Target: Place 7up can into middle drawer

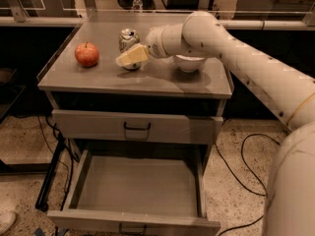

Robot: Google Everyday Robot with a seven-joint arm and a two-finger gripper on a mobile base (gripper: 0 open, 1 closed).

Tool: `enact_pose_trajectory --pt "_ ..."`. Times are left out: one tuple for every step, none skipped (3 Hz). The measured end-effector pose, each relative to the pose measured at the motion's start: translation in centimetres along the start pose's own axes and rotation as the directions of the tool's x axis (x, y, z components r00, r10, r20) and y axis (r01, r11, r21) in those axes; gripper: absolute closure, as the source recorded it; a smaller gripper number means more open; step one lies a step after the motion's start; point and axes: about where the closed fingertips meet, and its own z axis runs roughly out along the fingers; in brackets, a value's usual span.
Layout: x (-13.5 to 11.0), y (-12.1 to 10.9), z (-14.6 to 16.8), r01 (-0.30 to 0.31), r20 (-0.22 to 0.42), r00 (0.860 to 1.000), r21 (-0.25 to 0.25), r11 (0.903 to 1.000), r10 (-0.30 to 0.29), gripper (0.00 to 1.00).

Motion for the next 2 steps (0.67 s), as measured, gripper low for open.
enact_pose_trajectory --pt "-0.11 0.04 1.46 -0.003 0.008 1.0 -0.017 0.9999 0.003 0.0" --pt "-0.21 0.09 2.27 -0.014 0.024 1.0 -0.03 0.9994 0.015 0.0"
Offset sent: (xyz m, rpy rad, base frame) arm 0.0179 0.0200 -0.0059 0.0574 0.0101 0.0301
